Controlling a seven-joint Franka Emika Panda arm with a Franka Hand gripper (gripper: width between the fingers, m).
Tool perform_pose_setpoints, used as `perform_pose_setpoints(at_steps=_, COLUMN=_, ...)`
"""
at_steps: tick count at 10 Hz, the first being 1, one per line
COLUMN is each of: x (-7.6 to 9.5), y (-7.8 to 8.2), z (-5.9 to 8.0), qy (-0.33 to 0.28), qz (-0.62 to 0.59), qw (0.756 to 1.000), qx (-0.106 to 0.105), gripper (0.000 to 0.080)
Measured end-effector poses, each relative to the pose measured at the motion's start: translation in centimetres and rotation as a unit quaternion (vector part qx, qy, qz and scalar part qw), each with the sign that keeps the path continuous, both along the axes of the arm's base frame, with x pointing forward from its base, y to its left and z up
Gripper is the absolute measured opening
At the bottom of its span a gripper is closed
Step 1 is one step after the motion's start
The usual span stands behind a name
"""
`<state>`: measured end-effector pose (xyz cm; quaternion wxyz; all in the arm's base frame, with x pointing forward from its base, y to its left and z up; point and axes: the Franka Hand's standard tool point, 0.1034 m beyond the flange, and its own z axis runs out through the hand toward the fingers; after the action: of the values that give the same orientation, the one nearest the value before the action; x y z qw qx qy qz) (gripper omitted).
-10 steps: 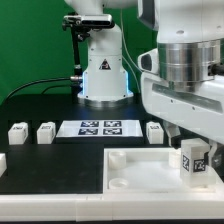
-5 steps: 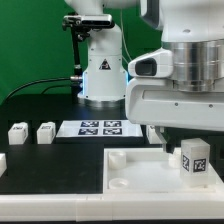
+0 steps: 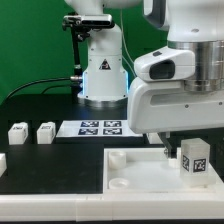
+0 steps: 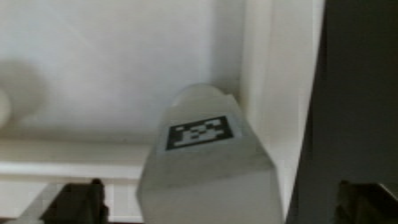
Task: Assemble one leg
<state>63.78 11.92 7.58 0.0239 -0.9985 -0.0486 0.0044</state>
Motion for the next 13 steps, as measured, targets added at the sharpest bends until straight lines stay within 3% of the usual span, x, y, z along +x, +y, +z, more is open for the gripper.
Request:
perform_pose_setpoints(at_steps=2, x=0.0, y=0.0, z=-0.01, qy=0.0, qz=-0.001, qw=1.0, qx=0.0, gripper=0.0639)
perform_pose_setpoints(at_steps=4, x=-0.01, y=-0.01, z=-0.01, qy=0.0, qz=-0.001, qw=1.0, qx=0.0, gripper=0.0294)
perform_pose_setpoints(at_steps=6, x=0.0, y=-0.15, z=-0.03, qy=0.001, qz=-0.012, qw=1.0, qx=0.0, gripper=0.0292)
perform_pose_setpoints(at_steps=8, x=-0.08, y=-0.22, z=-0.09, qy=0.007, qz=-0.143, qw=0.99, qx=0.0, gripper=0.0292)
perform_pose_setpoints(at_steps=11, x=-0.15, y=-0.38, z=-0.18, qy=0.021, qz=-0.358, qw=0.933, qx=0.0, gripper=0.0292)
perform_pose_setpoints(at_steps=13, x=-0.11, y=-0.44, z=-0.17, qy=0.03, qz=-0.484, qw=0.874, qx=0.003, gripper=0.0292)
